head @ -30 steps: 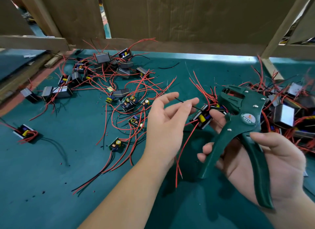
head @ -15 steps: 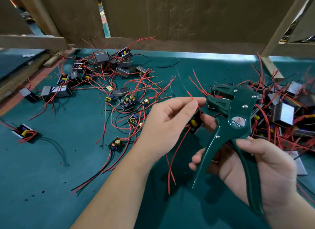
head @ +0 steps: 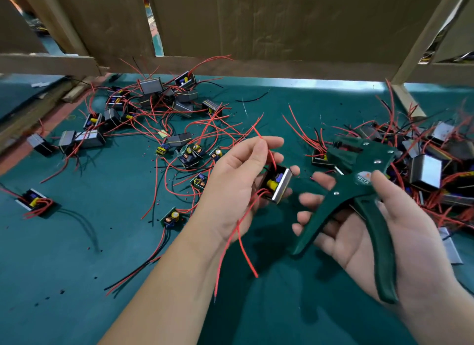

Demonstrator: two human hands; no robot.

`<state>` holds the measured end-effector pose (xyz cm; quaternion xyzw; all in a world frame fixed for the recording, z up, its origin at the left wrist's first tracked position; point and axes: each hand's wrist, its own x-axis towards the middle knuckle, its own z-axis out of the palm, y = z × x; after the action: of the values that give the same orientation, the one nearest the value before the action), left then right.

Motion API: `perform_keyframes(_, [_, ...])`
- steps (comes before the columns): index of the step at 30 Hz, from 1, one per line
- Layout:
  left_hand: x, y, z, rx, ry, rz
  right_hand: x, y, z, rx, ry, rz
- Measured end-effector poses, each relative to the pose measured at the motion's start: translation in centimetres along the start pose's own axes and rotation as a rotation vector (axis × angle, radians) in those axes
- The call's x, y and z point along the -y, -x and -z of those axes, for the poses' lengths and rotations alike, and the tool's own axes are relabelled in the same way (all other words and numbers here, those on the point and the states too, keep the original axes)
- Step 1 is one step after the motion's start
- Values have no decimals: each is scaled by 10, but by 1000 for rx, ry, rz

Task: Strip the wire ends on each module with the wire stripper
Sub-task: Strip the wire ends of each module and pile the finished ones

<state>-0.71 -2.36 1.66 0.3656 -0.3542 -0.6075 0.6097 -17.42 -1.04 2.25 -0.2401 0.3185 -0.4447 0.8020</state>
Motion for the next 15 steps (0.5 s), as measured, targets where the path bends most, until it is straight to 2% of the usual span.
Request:
perform_keyframes(5, [0, 0, 4, -43, -59, 140, -2, 1, 3, -26, 20, -101])
perform_keyframes(10, [-1, -1, 7, 44, -123, 190, -5, 4, 8, 146, -8, -88])
perform_keyframes(13, [-3, 0, 9, 50, -150, 152, -7, 4, 8, 256, 8, -62])
perform_keyframes(15, [-2, 0, 9, 12, -262, 69, -8, 2, 7, 181, 36, -88])
